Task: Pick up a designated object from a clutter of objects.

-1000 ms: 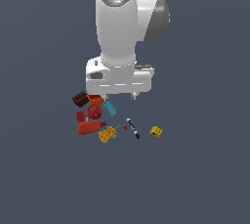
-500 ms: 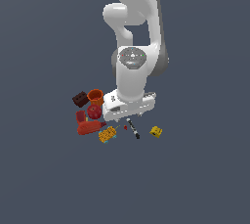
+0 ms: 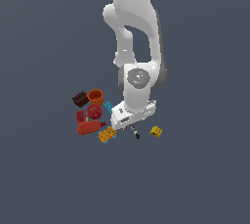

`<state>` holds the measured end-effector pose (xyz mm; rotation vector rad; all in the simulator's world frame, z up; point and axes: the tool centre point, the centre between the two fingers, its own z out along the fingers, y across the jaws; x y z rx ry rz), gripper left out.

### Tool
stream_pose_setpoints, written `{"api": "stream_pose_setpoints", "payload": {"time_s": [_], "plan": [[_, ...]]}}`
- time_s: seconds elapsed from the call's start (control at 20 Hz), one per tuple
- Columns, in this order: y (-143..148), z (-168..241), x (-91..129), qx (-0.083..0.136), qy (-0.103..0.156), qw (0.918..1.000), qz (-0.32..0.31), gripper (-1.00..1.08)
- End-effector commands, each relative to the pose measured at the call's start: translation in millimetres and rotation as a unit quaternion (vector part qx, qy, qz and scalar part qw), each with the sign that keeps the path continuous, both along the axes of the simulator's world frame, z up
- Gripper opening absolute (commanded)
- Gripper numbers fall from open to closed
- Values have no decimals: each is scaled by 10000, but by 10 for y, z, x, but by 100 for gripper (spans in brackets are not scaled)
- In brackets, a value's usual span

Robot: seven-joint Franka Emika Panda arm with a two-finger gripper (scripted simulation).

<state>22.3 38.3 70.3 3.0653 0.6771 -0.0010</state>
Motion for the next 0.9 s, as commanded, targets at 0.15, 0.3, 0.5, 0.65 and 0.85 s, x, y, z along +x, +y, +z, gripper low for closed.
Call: {"api": "stream_pose_setpoints", "payload": {"time_s": [0.15,0.3,0.5,0.65,0.85], "plan": [[38,-108,-19,13,-1,9999,105,100],[32,-106,-20,10,6,10000,87,100],[31,-203,-23,11,5,10000,90,100],[34,-336,-28,11,3,10000,96,100],[35,-517,-31,12,1,9999,102,100]]}}
